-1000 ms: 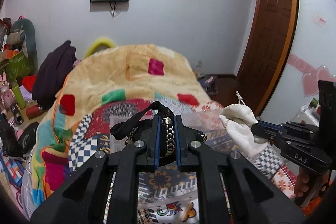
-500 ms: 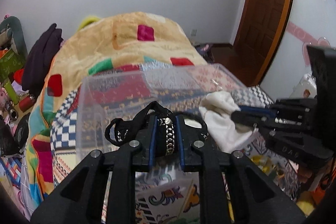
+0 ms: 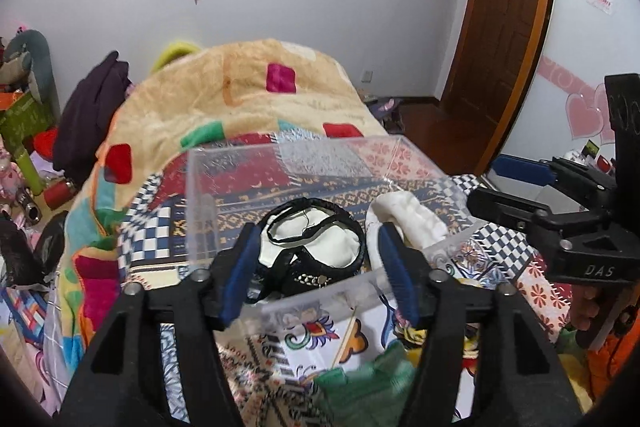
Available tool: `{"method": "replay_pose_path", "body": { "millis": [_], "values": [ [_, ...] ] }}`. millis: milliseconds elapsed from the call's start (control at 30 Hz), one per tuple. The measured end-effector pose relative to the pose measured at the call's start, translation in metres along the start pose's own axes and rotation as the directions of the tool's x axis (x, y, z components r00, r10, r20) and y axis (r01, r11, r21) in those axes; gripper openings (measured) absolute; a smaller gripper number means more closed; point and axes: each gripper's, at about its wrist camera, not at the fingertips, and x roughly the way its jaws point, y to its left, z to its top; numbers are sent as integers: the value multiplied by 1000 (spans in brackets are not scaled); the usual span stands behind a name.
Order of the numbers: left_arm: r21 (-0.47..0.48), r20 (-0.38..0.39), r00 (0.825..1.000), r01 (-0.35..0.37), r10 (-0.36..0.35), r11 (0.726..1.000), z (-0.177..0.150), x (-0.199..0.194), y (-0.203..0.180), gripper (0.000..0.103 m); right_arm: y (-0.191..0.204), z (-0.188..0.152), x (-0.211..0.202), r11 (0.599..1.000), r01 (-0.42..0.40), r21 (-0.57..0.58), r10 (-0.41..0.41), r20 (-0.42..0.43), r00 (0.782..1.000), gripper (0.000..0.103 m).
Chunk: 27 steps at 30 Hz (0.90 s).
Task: Organize soft objects
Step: 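Carry both items over the clear box and open both tools to drop them, then grasp the braided black-white cord with the left tool while the right tool grasps the yellow floral scrunchie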
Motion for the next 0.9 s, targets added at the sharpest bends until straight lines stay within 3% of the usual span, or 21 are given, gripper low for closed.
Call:
{"method": "replay_pose_path", "body": {
  "millis": [167, 233, 400, 800, 900],
  "values": [
    [-6, 37, 999, -13, 13, 1000, -9, -31, 0, 91, 8, -4, -21, 1000, -4, -7, 4, 40, 999, 85],
    [-13, 44, 999, -23, 23, 1000, -16, -39, 0, 94, 10, -9, -27, 1000, -12, -4, 12, 44, 999, 88],
    [-23, 17, 998, -53, 54, 998, -35, -46, 7, 94, 13, -24, -31, 1000, -29, 6, 29, 26, 999, 93],
    [-63, -99, 990, -111, 105, 992, -90, -34, 32, 94, 14, -64, -3, 999, -50, 19, 52, -96, 994, 92],
    [-81, -129, 987, -105, 94, 991, -102, -30, 37, 84, 19, -66, -2, 997, -69, 16, 70, -104, 992, 82]
  ]
}}
